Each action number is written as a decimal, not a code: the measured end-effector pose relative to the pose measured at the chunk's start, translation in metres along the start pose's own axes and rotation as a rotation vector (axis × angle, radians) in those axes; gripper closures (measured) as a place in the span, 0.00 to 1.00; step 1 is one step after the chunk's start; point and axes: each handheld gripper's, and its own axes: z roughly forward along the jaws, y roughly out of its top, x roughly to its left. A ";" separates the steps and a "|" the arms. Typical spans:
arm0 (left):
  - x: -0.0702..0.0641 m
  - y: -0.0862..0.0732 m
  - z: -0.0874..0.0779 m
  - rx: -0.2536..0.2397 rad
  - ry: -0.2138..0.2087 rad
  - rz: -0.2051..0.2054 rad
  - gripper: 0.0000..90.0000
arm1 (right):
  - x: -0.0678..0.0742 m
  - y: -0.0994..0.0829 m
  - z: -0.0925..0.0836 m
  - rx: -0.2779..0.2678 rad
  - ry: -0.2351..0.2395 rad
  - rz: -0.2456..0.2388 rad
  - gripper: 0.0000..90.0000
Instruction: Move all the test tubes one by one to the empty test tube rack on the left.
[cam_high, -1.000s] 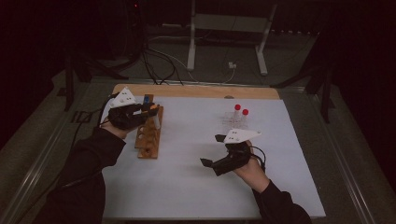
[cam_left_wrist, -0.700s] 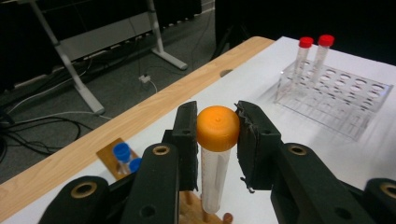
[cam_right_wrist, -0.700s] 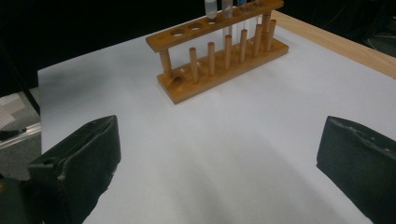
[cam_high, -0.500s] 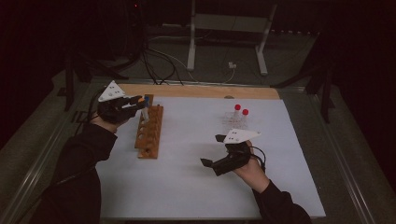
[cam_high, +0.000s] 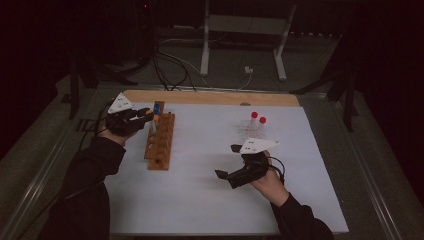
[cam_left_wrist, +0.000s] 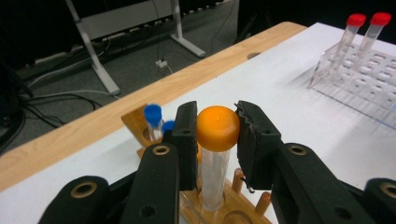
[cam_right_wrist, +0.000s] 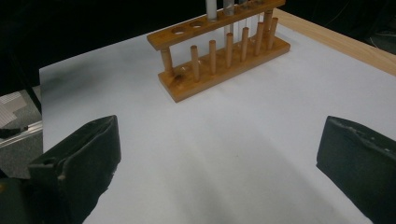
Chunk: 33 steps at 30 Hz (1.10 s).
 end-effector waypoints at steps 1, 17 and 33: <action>0.000 -0.003 0.002 0.002 -0.001 -0.005 0.80 | 0.000 0.000 0.000 0.000 0.000 0.000 0.00; -0.001 -0.029 0.019 0.041 -0.009 -0.034 0.80 | 0.000 0.000 0.000 0.006 0.007 0.000 0.00; -0.004 -0.031 0.018 0.061 -0.024 -0.017 0.76 | 0.000 0.000 -0.001 0.007 0.005 -0.001 0.00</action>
